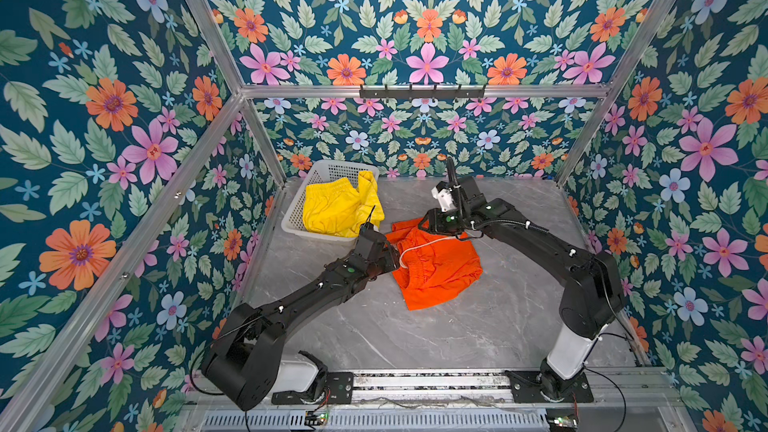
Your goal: Fold and stack the shorts
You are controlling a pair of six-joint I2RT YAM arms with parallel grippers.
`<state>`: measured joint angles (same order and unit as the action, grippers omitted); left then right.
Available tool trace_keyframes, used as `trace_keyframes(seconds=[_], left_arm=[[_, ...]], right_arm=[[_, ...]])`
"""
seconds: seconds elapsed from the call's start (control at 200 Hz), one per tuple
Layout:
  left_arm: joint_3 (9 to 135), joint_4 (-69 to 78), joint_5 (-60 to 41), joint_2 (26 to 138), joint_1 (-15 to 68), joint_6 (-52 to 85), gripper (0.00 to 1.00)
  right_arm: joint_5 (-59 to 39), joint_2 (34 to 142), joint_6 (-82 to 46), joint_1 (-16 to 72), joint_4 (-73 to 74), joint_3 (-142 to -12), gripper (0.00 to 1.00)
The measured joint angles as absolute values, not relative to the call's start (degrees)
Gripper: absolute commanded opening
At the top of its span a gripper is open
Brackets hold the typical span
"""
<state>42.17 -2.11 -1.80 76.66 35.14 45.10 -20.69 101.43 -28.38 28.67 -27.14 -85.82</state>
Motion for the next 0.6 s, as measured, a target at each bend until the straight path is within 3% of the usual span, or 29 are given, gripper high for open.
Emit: trace_keyframes(seconds=[0.22, 0.445, 0.6], left_arm=[[40.62, 4.73, -5.43, 82.06, 35.09, 48.01, 0.62], [42.61, 8.16, -7.86, 91.92, 35.09, 49.52, 0.47], [43.77, 8.05, -7.49, 95.59, 35.09, 48.9, 0.41]], right_arm=[[-22.81, 104.18, -26.33, 15.4, -29.02, -79.37, 0.61], [-28.47, 111.13, -22.13, 8.91, -29.74, -79.07, 0.62], [-32.91, 115.28, -19.86, 6.87, -29.43, -80.14, 0.61]])
